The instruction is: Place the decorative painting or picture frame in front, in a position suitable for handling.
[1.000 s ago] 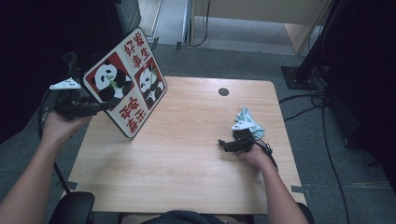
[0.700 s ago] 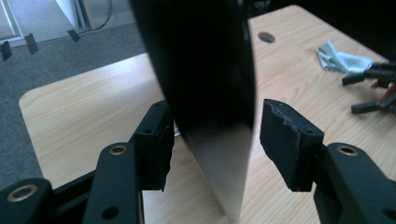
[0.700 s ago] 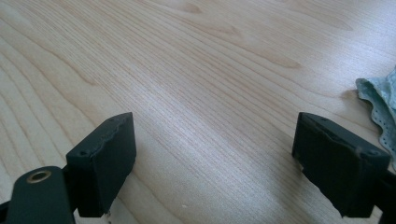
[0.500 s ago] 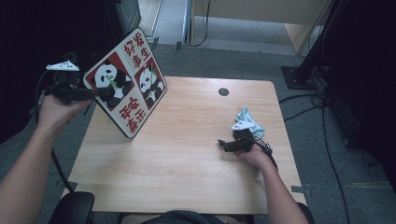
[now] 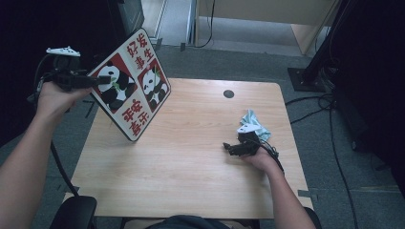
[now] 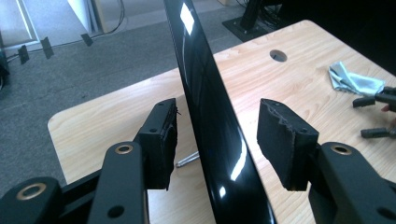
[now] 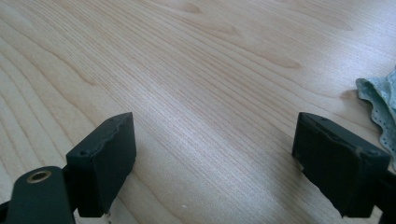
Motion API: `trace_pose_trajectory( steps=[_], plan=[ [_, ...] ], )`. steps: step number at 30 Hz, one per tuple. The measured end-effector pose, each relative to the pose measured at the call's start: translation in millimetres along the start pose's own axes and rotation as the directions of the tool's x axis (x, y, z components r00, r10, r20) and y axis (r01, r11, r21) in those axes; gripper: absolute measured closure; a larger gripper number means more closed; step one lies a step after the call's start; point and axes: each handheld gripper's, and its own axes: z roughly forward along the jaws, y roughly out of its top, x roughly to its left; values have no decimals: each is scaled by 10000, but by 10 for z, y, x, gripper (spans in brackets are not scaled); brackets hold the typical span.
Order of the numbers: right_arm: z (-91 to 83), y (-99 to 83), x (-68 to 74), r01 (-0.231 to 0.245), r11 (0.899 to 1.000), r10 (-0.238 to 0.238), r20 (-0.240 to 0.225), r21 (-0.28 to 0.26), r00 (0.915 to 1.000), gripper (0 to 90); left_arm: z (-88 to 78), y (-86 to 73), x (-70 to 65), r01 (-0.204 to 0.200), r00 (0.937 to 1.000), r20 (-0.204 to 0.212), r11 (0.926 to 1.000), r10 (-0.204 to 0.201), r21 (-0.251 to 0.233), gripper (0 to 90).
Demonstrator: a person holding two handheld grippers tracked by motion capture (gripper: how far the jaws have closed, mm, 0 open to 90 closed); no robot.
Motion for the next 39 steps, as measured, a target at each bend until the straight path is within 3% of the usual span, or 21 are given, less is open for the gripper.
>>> trace_pose_trajectory(
  steps=[6, 22, 32, 35, 39],
  plan=[
    [0, 0, 1, -13, 10000, 13, -2, -5, 10000, 135, 12, 149, 39, 220, 9997, -57, 9996, -219, 149, 481],
    [0, 0, 0, 0, 10000, 0, -1, 1, 10000, 135, 162, 548, 55, -395, 9986, -307, 9930, 431, 1110, 507],
    [1, -1, -1, 5, 10000, -5, -4, -14, 10000, 136, 350, 781, 106, -503, 9974, -425, 9832, 587, 1754, 544],
    [0, -1, -1, 24, 10000, -24, -15, -9, 10000, 135, 388, 819, 126, -438, 9982, -325, 9821, 506, 1831, 556],
    [0, -1, -1, 25, 10000, -25, -16, -5, 10000, 135, 455, 853, 137, -532, 9982, -159, 9750, 580, 2158, 586]
  ],
)
